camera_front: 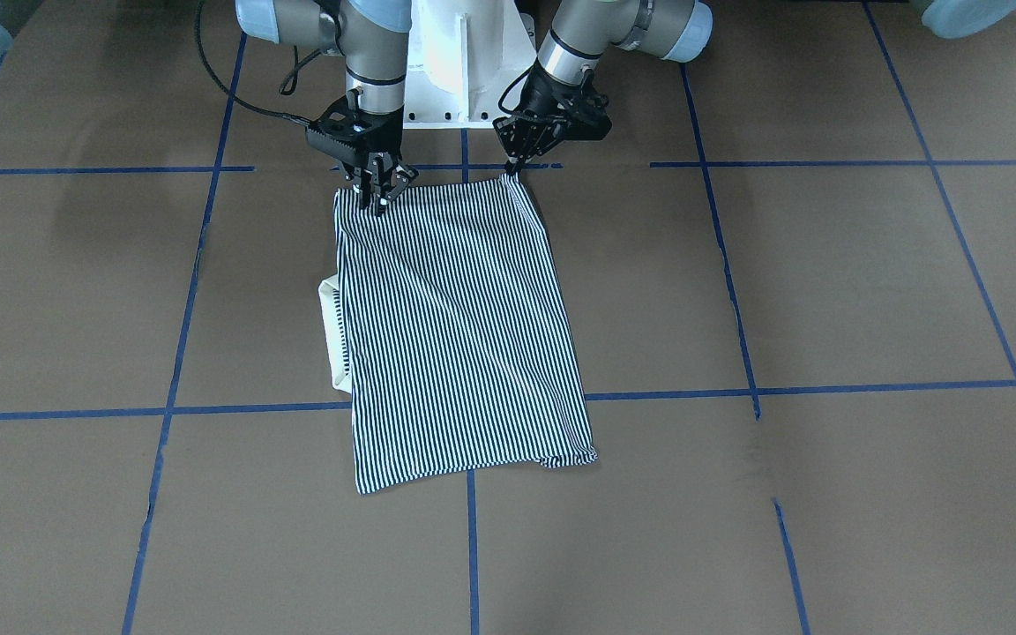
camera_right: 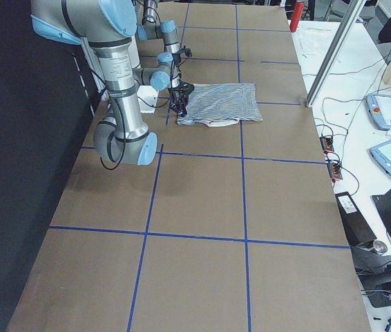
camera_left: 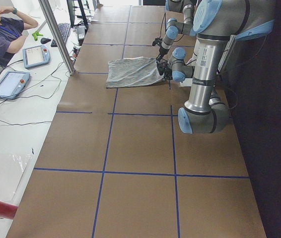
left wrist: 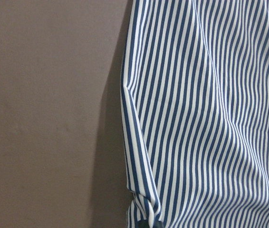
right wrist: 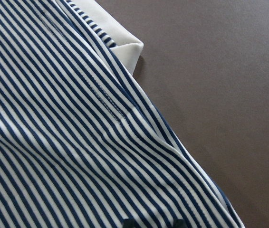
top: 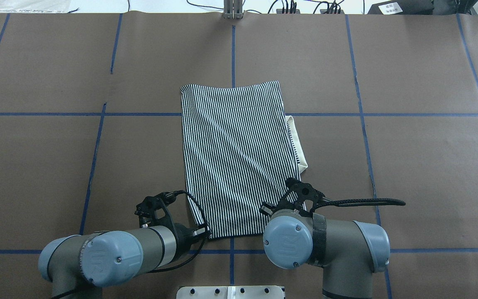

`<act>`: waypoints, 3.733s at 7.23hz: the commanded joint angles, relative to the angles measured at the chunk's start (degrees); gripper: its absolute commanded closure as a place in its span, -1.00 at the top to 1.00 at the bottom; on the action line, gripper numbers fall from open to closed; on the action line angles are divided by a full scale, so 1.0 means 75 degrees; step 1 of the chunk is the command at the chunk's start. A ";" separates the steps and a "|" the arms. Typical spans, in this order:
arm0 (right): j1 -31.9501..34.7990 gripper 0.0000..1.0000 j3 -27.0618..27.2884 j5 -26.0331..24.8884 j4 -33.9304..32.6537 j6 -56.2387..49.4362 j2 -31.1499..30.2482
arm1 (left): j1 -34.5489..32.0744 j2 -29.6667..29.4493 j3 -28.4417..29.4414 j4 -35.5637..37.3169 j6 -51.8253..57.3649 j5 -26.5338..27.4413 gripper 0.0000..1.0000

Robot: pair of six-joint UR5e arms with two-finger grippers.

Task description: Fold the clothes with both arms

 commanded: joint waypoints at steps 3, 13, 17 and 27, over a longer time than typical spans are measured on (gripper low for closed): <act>-0.0036 1.00 -0.0036 -0.0014 -0.0127 -0.0262 0.0011 | 0.0000 0.0012 0.0005 0.0001 0.0000 0.0004 -1.00; -0.0130 -0.90 -0.0177 -0.0025 -0.0091 0.0252 0.0011 | 0.0023 0.0012 -0.0006 0.0001 0.0000 0.0004 -1.00; -0.0072 -1.00 -0.0095 -0.0131 -0.0080 0.0511 0.0116 | 0.0035 -0.0012 -0.0007 0.0001 0.0000 -0.0008 -1.00; 0.0617 -1.00 0.2254 0.0185 -0.1713 0.0336 0.0562 | -0.1718 -0.1124 -0.2531 0.3986 0.2023 -0.1355 -1.00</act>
